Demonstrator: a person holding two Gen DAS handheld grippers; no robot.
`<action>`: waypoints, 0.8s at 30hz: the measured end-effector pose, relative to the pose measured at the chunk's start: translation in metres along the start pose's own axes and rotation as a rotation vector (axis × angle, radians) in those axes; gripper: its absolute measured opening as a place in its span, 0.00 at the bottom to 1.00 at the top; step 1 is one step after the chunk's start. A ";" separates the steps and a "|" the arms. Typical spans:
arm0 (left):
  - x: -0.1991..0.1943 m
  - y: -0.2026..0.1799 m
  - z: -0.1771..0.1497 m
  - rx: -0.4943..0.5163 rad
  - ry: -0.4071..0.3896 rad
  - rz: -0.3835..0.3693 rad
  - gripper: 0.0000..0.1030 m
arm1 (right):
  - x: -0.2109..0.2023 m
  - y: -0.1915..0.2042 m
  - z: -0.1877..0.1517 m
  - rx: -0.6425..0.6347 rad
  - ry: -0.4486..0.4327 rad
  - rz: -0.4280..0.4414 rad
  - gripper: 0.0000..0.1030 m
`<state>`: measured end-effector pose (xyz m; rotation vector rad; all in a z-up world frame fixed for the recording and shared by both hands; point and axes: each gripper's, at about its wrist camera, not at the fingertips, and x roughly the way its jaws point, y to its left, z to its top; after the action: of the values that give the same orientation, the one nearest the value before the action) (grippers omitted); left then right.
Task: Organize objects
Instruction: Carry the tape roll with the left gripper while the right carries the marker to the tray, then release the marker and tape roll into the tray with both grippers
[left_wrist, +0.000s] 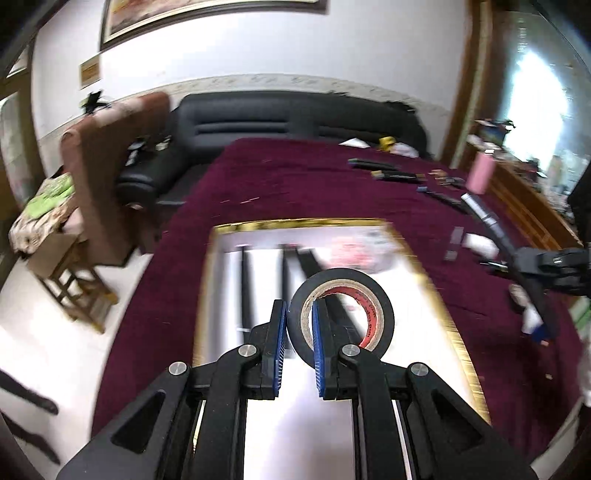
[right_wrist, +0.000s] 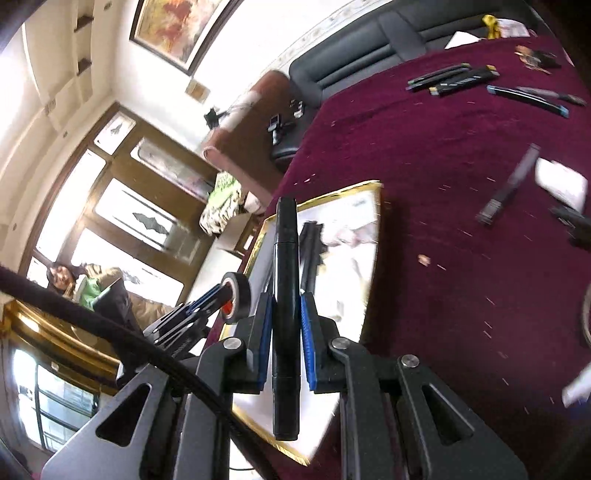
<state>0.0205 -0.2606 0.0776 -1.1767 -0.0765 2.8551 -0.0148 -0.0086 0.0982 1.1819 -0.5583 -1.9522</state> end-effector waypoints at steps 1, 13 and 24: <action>0.008 0.006 0.002 -0.005 0.010 0.017 0.10 | 0.011 0.003 0.004 0.004 0.015 0.001 0.13; 0.063 0.048 0.002 -0.006 0.141 0.059 0.10 | 0.169 -0.002 0.030 0.107 0.208 -0.082 0.13; 0.067 0.049 0.008 -0.020 0.156 0.035 0.12 | 0.194 0.000 0.029 0.049 0.205 -0.201 0.14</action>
<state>-0.0344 -0.3051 0.0333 -1.4131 -0.0789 2.7869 -0.0933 -0.1638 0.0067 1.4982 -0.3945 -1.9598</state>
